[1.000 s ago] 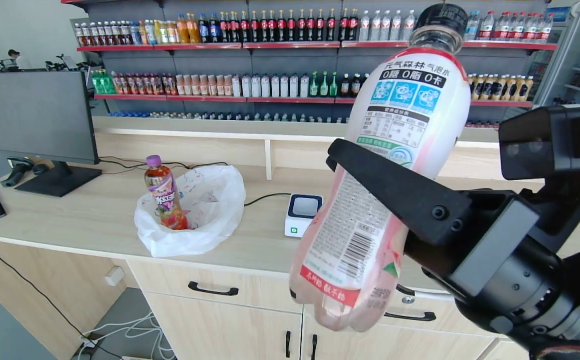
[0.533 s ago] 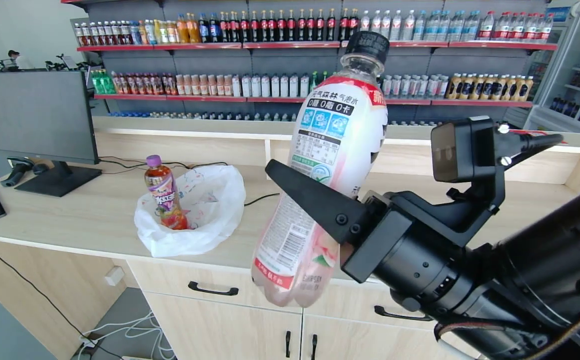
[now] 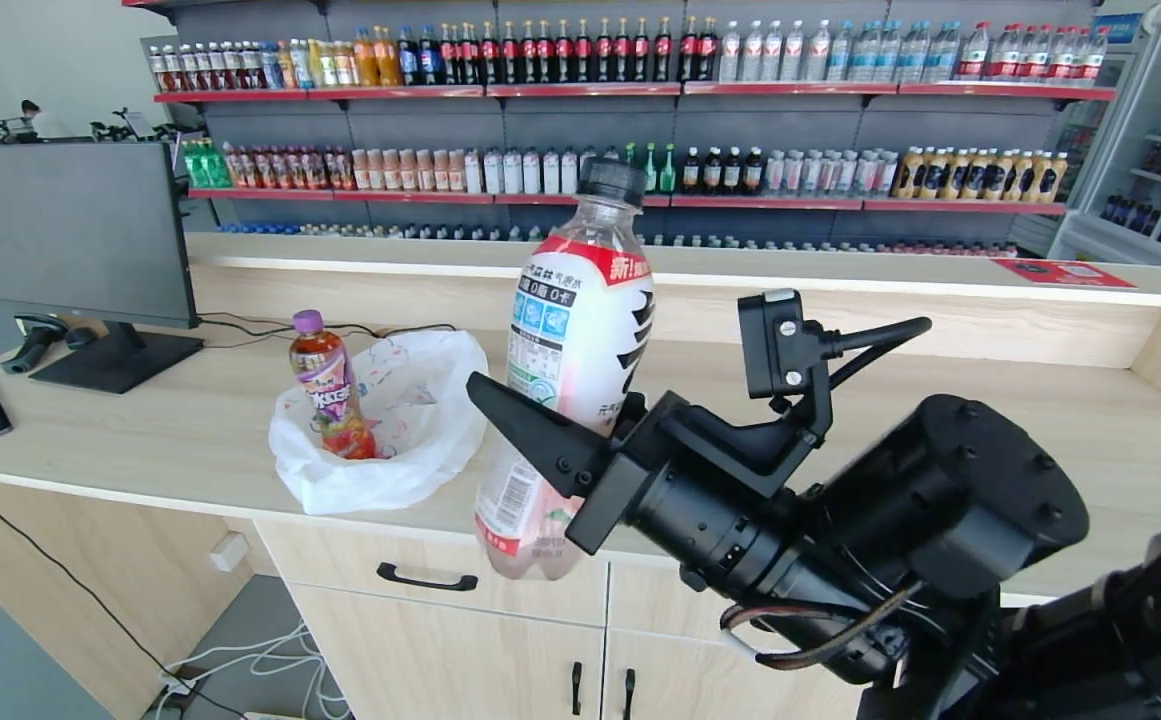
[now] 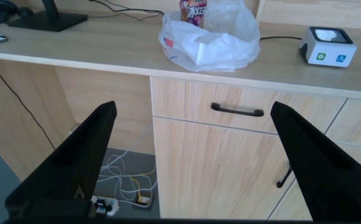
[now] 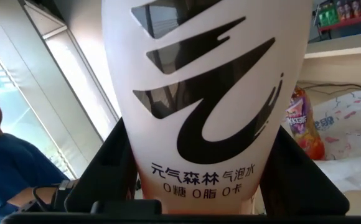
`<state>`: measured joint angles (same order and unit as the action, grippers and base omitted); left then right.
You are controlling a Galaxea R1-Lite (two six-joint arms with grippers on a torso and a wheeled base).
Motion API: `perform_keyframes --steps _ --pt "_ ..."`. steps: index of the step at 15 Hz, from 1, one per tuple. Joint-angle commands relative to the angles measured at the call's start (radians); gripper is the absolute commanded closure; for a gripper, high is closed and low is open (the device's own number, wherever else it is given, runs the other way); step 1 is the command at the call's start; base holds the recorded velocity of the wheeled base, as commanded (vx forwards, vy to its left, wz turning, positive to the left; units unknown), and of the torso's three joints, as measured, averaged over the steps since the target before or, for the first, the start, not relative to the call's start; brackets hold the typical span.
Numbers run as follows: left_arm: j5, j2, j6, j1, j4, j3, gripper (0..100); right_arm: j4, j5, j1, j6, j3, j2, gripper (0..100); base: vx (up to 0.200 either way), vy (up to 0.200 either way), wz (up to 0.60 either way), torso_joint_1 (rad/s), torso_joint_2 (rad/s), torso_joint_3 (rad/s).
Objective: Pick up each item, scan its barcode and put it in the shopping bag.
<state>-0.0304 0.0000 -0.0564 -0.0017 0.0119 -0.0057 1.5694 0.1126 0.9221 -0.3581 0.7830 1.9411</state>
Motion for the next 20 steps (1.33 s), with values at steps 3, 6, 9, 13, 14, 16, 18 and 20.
perform_keyframes --steps 3,6,9,13,14,16,18,20 --pt "0.000 0.000 0.000 0.000 0.000 0.000 0 0.001 -0.004 -0.095 0.160 0.019 0.099 100 0.000 0.000 0.00 0.000 0.00 0.000" --pt "0.000 0.000 -0.002 0.000 0.000 0.000 0 0.001 -0.030 -0.138 0.202 0.081 0.151 100 0.000 0.000 0.00 0.000 0.00 0.000" --pt "0.000 0.000 0.000 0.000 0.000 0.000 0 0.001 -0.028 -0.157 0.235 0.139 0.203 100 0.000 0.000 0.00 0.000 0.00 0.000" --pt "0.000 0.000 0.000 0.000 0.000 0.000 0 0.001 -0.031 -0.166 0.243 0.180 0.240 100 0.000 0.000 0.00 0.000 0.00 0.000" --pt "0.000 0.000 0.000 0.000 0.000 0.000 0 0.001 -0.031 -0.169 0.248 0.183 0.249 100 0.000 0.000 0.00 0.000 0.00 0.000" --pt "0.000 0.000 0.000 0.000 0.000 0.000 0 0.001 -0.031 -0.174 0.251 0.191 0.260 100 0.000 0.000 0.00 0.000 0.00 0.000" --pt "0.000 0.000 -0.002 0.000 0.000 0.000 0 0.001 -0.030 -0.181 0.261 0.217 0.279 100 0.000 0.000 0.00 0.000 0.00 0.000" --pt "0.000 0.000 0.000 0.000 0.000 0.000 0 0.001 -0.024 -0.189 0.289 0.295 0.322 100 0.000 0.000 0.00 0.000 0.00 0.000"
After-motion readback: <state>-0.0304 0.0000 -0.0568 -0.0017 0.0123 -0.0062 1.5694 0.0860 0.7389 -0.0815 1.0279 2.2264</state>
